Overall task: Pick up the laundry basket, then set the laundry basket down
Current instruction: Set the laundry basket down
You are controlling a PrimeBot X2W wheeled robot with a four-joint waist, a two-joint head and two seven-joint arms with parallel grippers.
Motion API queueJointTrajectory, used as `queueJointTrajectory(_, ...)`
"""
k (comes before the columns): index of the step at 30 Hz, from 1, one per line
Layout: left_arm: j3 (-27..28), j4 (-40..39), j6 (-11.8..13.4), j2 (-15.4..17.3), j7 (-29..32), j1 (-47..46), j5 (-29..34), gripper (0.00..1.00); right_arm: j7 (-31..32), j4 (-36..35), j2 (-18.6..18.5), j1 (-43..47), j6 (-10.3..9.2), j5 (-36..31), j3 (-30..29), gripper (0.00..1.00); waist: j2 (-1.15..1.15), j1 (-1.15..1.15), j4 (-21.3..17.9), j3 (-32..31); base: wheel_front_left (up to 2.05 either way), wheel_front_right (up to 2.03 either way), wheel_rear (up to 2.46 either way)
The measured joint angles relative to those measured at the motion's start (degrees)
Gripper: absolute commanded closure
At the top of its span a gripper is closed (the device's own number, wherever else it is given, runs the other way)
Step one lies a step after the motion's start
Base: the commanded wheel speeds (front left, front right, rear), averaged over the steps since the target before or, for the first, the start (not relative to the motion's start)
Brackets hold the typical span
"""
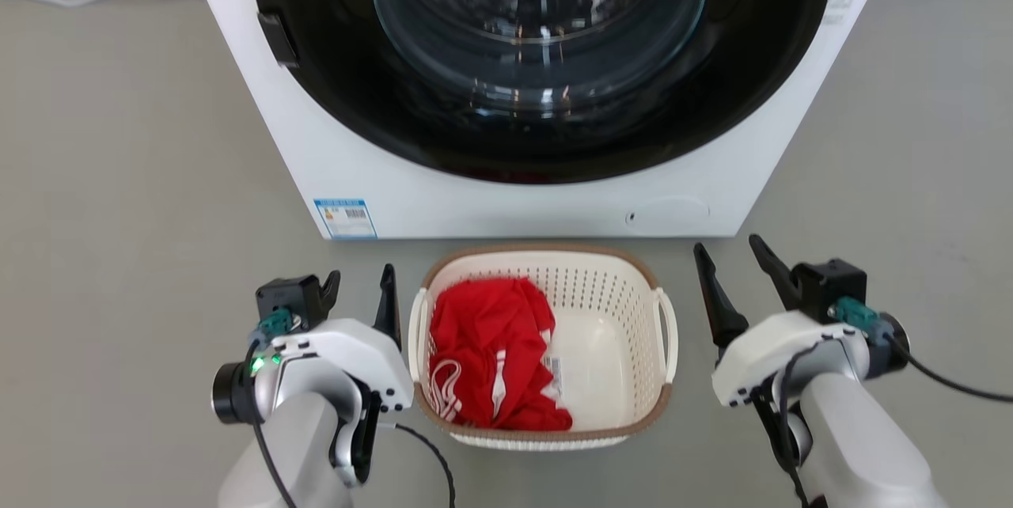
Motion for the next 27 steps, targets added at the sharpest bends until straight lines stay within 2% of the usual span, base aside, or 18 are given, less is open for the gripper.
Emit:
queueJointTrajectory(18,7.68,-9.21,-0.51,-0.18,0.00,11.98,5.72,0.00,0.00,-6.56,0.26,9.48,0.00,-3.37,-3.33,0.00,0.00,0.00,0.06,-8.13,0.00,0.00,0.00)
queueJointTrajectory(27,10.49,-13.06,-0.53,-0.26,0.00,16.21,7.25,0.00,0.00,-8.17,0.32,12.55,0.00,-3.87,-4.15,0.00,0.00,0.00,-0.03,-10.06,0.00,0.00,0.00)
